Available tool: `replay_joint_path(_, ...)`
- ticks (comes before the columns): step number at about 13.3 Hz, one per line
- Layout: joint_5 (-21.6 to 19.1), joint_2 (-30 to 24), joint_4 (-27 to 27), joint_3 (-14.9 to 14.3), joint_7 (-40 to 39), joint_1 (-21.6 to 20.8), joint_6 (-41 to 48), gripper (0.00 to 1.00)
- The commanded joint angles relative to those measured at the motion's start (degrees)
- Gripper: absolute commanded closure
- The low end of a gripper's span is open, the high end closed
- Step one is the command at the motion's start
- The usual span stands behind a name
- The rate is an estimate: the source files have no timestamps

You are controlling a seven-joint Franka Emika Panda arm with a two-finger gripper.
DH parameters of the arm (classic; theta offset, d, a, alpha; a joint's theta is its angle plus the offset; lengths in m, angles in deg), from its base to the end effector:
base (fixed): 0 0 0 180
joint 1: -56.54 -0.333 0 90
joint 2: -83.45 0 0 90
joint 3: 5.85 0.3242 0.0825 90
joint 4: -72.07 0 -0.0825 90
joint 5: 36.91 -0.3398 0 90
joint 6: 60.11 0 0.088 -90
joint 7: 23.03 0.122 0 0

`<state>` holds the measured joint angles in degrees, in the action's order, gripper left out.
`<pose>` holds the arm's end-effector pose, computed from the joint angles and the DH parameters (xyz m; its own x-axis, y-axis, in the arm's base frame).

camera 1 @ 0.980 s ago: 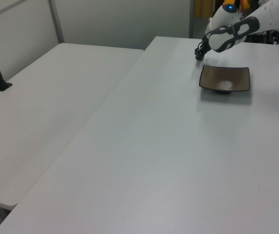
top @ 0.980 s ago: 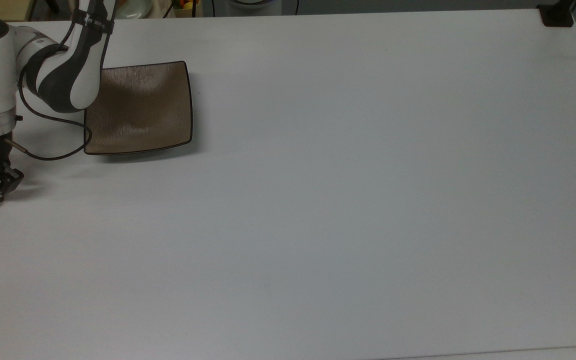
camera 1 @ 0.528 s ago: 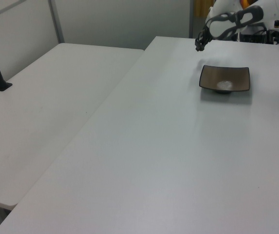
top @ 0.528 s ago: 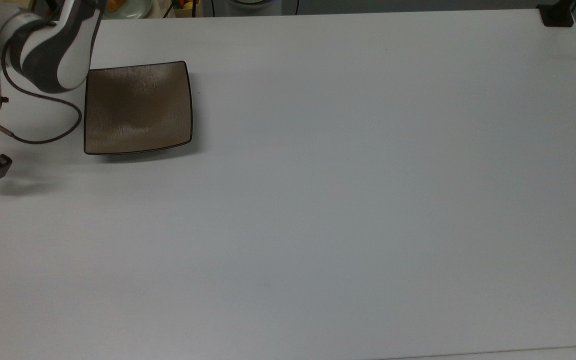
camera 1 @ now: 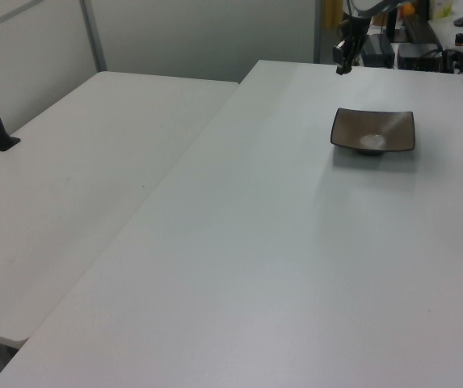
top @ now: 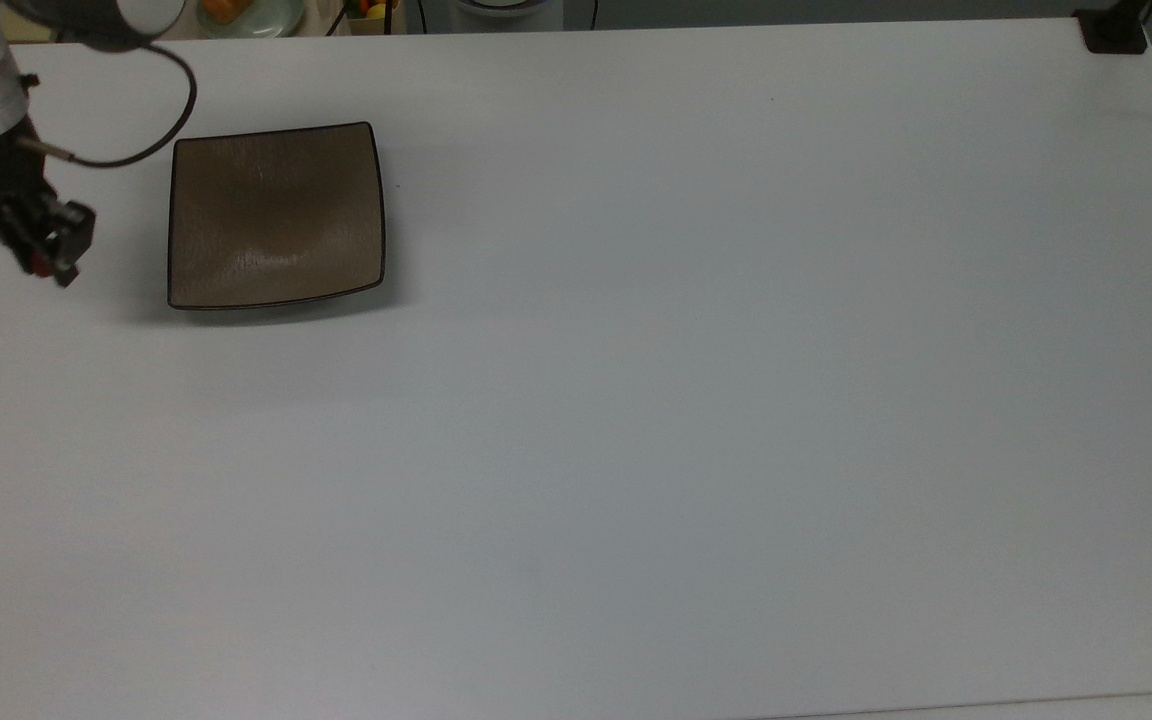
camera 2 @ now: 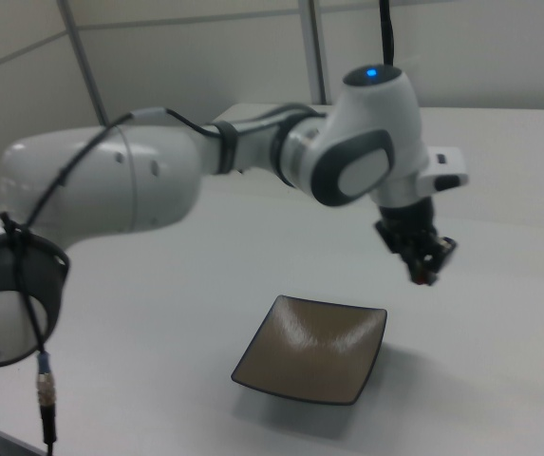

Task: Strawberries on a ceramic plate
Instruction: 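Lift the strawberry and carry it over the brown plate, lowering it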

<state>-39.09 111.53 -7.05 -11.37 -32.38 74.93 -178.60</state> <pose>0.6319 -0.2628 0.4572 0.9508 -0.2418 0.1939 -0.2541 -0.9663 0.0410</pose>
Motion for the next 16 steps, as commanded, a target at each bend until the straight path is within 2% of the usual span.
replay_joint_path(1,-1.3,-8.1,-7.5,1.2,-9.7,-1.7,9.1,0.97)
replay_joint_path(5,-1.4,-13.5,-13.7,1.2,-18.6,-4.8,16.0,0.97)
replay_joint_path(8,-1.3,-15.0,-19.0,1.3,-22.4,-7.3,16.2,0.97)
replay_joint_path(12,-1.3,-14.5,-23.3,1.3,-22.8,-8.1,14.0,0.97)
replay_joint_path(16,-0.7,-14.5,-28.7,1.3,-22.7,-8.7,5.6,0.96)
